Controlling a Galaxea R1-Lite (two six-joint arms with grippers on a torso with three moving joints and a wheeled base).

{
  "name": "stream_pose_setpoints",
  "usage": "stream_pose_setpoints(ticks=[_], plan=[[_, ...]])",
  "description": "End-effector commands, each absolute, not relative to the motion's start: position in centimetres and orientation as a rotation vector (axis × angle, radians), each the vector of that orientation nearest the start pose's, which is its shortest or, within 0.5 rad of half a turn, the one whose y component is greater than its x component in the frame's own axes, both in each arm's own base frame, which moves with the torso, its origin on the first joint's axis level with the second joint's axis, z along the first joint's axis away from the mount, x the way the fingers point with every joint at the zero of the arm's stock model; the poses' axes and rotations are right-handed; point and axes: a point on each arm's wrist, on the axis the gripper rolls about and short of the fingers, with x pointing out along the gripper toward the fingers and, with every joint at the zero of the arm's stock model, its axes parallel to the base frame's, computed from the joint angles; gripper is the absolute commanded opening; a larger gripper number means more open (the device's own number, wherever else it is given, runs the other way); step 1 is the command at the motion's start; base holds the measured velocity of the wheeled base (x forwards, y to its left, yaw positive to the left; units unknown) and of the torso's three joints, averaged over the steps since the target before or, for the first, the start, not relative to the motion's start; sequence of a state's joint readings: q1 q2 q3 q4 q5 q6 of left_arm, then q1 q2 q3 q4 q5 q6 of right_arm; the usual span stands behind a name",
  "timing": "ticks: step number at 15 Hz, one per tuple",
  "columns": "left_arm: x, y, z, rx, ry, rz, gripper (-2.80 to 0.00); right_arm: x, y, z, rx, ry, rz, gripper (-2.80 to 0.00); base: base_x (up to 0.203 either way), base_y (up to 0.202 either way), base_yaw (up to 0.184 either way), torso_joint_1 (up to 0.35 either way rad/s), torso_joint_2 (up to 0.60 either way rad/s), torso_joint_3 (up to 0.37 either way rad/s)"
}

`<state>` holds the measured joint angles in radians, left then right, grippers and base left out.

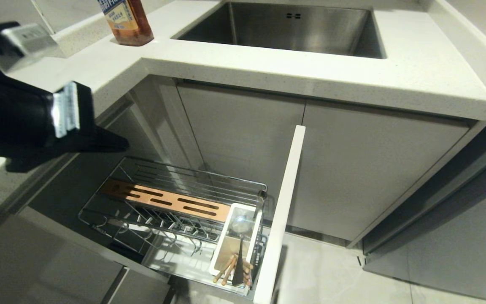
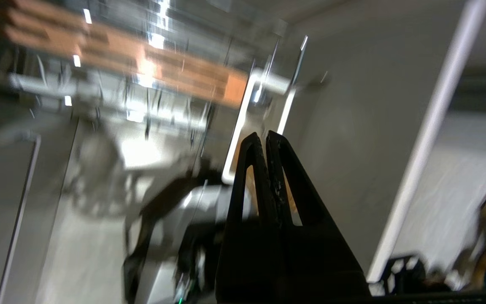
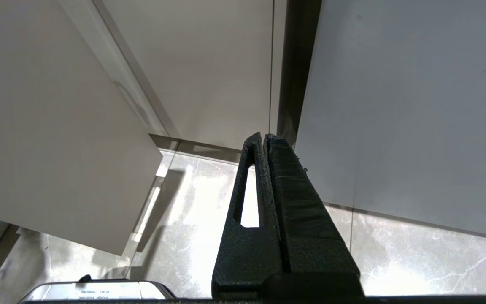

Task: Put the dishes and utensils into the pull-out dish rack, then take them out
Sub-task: Take the spoon out of the cupboard

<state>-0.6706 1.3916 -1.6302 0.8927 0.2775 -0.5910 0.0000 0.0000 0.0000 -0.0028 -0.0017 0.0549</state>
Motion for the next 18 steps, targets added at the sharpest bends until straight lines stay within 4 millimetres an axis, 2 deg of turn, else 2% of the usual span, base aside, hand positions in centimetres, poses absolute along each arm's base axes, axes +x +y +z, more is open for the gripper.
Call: stream_pose_setpoints(ticks=[1, 4, 8, 11, 14, 18], plan=[[17.0, -13.1, 32.2, -0.195, 0.804, -0.162, -2.8, -2.3, 0.0, 7.6, 0.055, -0.002, -0.001, -2.8, 0.0, 0.0, 0.0, 0.0, 0.0, 0.0], [19.4, -14.9, 29.7, -0.146, 0.917, -0.137, -2.8, -2.3, 0.0, 7.6, 0.055, -0.003, -0.001, -2.8, 0.0, 0.0, 0.0, 0.0, 0.0, 0.0], [19.8, -17.1, 28.9, -0.108, 0.924, -0.2, -2.8, -2.3, 0.0, 7.6, 0.055, -0.003, -0.001, -2.8, 0.0, 0.0, 0.0, 0.0, 0.0, 0.0], [21.2, -19.4, 27.3, -0.029, 0.961, -0.241, -2.8, -2.3, 0.0, 7.6, 0.055, -0.003, -0.001, -2.8, 0.0, 0.0, 0.0, 0.0, 0.0, 0.0], [22.5, -20.8, 26.5, 0.019, 0.97, -0.275, -2.8, -2.3, 0.0, 7.6, 0.055, -0.003, -0.001, -2.8, 0.0, 0.0, 0.0, 0.0, 0.0, 0.0], [24.1, -22.2, 26.0, -0.031, 0.944, -0.348, -2.8, -2.3, 0.0, 7.6, 0.055, -0.003, -0.001, -2.8, 0.0, 0.0, 0.0, 0.0, 0.0, 0.0]])
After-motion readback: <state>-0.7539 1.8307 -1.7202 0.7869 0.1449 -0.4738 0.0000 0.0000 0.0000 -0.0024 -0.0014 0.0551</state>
